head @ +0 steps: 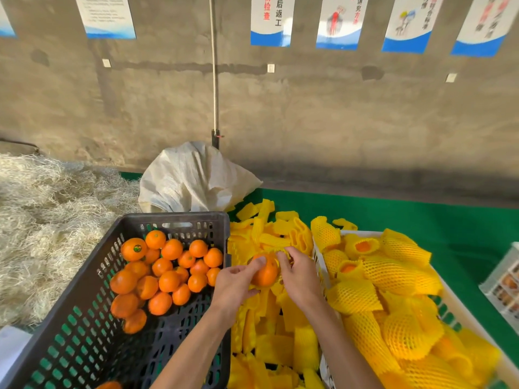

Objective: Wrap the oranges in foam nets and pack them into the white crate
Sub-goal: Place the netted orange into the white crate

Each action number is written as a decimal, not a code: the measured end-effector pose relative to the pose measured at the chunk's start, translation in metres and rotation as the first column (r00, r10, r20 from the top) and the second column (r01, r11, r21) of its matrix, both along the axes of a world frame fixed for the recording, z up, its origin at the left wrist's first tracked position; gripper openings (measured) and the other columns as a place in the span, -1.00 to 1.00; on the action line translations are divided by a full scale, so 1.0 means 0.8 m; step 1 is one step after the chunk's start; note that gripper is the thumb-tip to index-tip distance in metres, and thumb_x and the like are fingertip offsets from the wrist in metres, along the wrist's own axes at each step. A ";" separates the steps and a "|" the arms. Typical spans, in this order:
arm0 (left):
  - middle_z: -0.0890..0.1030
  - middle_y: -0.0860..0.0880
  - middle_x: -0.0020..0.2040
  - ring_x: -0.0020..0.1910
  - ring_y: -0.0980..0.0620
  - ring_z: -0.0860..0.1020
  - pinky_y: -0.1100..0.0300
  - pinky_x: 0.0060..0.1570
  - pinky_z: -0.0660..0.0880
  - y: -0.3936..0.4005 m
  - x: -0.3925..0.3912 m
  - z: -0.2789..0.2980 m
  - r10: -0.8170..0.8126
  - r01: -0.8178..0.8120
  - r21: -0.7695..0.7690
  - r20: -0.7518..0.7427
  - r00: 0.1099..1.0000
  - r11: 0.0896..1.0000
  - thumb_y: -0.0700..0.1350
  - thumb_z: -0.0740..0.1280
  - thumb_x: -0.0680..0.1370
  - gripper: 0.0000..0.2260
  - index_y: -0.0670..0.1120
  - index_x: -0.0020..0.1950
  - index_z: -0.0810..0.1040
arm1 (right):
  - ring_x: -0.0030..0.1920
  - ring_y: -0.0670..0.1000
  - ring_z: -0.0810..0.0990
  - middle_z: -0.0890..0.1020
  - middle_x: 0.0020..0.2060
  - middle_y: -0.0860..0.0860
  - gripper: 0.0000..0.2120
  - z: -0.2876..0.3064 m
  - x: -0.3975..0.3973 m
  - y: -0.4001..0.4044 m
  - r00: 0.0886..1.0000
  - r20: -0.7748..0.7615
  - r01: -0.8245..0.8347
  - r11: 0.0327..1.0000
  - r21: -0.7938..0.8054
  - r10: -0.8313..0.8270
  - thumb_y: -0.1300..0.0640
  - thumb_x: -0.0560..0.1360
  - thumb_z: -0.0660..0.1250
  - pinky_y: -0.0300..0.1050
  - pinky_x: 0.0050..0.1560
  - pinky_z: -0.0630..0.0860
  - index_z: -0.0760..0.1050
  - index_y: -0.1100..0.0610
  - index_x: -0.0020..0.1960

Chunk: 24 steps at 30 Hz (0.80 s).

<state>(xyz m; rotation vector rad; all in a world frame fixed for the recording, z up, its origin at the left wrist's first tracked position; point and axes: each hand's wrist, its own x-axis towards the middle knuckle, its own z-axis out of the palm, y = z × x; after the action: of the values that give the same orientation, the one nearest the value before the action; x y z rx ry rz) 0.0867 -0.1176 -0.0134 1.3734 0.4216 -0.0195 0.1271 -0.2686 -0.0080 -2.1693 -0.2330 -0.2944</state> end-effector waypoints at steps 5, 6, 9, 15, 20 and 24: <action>0.52 -0.03 -0.28 -0.33 0.03 0.48 0.00 -0.31 0.47 -0.004 0.009 -0.003 -0.011 -0.038 0.425 0.111 0.994 0.904 0.20 0.53 0.47 -0.59 -0.10 -0.16 0.48 | 0.14 0.08 0.66 0.65 0.22 0.08 -0.66 0.014 -0.032 0.009 0.962 0.269 0.035 0.946 -0.321 0.056 0.05 0.67 0.25 -0.10 0.05 0.60 0.54 0.17 0.37; 0.49 -0.01 -0.28 -0.33 0.06 0.43 0.08 -0.35 0.39 -0.002 0.013 -0.001 0.017 -0.075 0.478 0.124 0.992 0.875 0.19 0.53 0.46 -0.59 -0.10 -0.13 0.47 | 0.13 0.10 0.67 0.65 0.22 0.09 -0.65 0.015 -0.038 0.010 0.958 0.280 0.033 0.941 -0.337 0.067 0.06 0.67 0.26 -0.08 0.05 0.63 0.54 0.18 0.38; 0.48 -0.02 -0.21 -0.29 0.03 0.44 0.13 -0.38 0.38 -0.001 0.022 0.006 0.098 -0.169 0.503 0.164 0.981 0.848 0.09 0.58 0.41 -0.55 -0.08 0.04 0.40 | 0.17 0.07 0.66 0.65 0.23 0.08 -0.64 0.015 -0.046 0.011 0.960 0.274 0.016 0.956 -0.292 0.067 0.05 0.66 0.27 -0.12 0.09 0.61 0.53 0.17 0.40; 0.65 0.00 -0.24 -0.35 0.09 0.54 0.02 -0.41 0.53 -0.005 0.027 0.008 0.035 -0.157 0.485 0.250 0.968 0.860 -0.03 0.46 0.52 -0.82 0.10 0.09 0.58 | 0.13 -0.05 0.64 0.63 0.24 -0.02 -0.67 0.010 -0.050 0.011 0.957 0.289 0.018 0.984 -0.179 0.035 0.04 0.63 0.33 -0.35 0.01 0.52 0.55 0.07 0.38; 0.64 -0.18 0.10 0.07 -0.19 0.65 -0.07 -0.09 0.69 -0.017 0.023 0.020 0.025 -0.026 0.148 0.014 1.000 0.989 -0.15 0.22 0.65 -0.89 0.01 0.13 0.50 | 0.23 -0.05 0.54 0.48 0.38 -0.04 -0.53 -0.001 -0.049 0.011 0.988 0.099 0.137 0.958 -0.250 -0.116 -0.15 0.65 0.16 -0.29 0.03 0.48 0.35 -0.03 0.51; 0.53 0.03 0.27 0.10 0.06 0.60 0.14 -0.08 0.66 -0.017 0.014 0.018 -0.232 0.232 0.016 0.001 0.973 0.973 -0.07 0.31 0.66 -0.75 0.00 0.34 0.45 | 0.30 0.01 0.52 0.50 0.38 0.01 -0.57 -0.003 -0.047 0.001 0.988 0.064 0.156 0.950 -0.272 -0.144 -0.03 0.69 0.14 -0.24 0.12 0.46 0.32 0.01 0.54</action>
<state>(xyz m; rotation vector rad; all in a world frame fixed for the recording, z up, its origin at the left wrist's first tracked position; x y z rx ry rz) 0.0980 -0.1315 0.0011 1.4319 0.2567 -0.2069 0.0896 -0.2675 -0.0104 -2.4650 -0.1398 -0.4169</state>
